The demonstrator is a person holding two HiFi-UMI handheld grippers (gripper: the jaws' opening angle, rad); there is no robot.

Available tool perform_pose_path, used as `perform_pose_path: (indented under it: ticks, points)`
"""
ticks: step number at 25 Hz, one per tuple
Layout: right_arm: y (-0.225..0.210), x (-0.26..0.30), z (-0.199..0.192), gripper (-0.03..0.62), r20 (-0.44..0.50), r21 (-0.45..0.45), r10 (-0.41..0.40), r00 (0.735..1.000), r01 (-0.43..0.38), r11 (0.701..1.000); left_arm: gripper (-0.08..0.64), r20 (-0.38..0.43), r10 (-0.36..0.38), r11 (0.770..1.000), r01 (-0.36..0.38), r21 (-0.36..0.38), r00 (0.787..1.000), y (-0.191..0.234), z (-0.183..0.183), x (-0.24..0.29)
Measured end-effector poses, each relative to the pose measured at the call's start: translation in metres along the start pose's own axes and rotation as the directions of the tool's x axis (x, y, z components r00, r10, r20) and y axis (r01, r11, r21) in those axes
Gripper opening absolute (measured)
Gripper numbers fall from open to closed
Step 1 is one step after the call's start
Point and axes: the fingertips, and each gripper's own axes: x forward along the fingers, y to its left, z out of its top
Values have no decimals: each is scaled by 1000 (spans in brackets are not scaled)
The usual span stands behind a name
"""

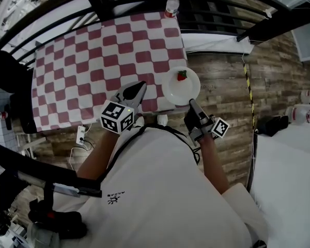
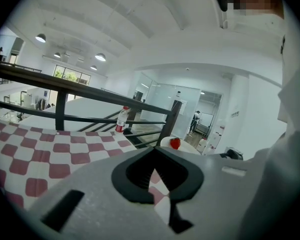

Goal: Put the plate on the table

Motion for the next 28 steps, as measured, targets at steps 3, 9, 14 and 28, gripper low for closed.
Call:
perform_pose_path:
  ticks: [3,9,14,28]
  points:
    - [-10,2,9,18,-34,6,-10,999,11,1000,2,-21,20,1000,-20,-3,1000,0,-6,10]
    - [-43,9,20,18,-109,17,-24,994,26,1000,2,-58,59,998,-60,-3,997,1,-16,20]
    - [-70,6,21,18,-151,27,-30,988,35,999,2,-92,70,997,-67,29,993,-4,-26,28]
    - [-125,-41,16,18,-190,71,-107,976,123,990,2,-142,65,997,-57,55,988,-32,-41,41]
